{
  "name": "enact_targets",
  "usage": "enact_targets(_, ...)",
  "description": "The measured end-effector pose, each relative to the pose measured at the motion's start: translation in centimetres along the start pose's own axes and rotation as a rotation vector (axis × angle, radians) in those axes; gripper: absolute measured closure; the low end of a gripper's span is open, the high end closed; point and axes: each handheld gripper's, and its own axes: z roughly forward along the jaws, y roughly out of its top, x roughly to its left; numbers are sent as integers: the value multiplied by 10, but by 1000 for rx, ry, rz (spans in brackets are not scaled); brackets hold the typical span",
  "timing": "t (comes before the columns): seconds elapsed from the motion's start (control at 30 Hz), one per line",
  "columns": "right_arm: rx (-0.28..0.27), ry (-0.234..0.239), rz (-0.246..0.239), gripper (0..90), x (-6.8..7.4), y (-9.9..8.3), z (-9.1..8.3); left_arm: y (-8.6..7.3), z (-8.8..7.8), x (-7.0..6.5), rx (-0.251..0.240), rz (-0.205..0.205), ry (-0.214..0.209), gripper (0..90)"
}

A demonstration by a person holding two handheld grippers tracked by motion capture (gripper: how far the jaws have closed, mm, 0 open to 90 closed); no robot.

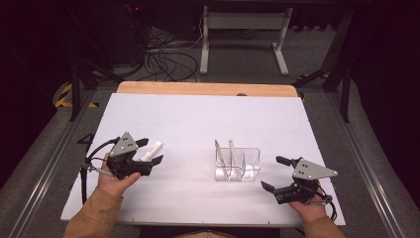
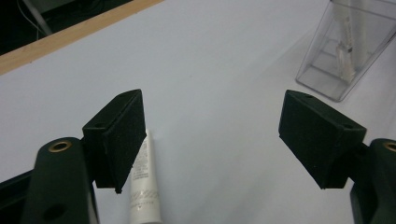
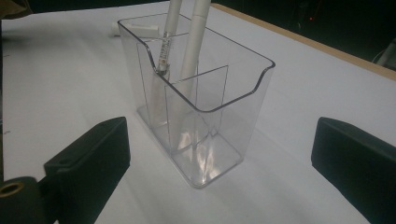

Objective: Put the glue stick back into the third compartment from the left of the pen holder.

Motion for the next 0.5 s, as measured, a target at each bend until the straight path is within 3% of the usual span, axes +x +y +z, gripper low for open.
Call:
enact_targets(0.27,1,4,-3,51,1,0,0,-13,4,9,65,-10,32,242)
enact_targets(0.5,3,6,-3,51,1,0,0,-25,9,22,99,-62,45,247)
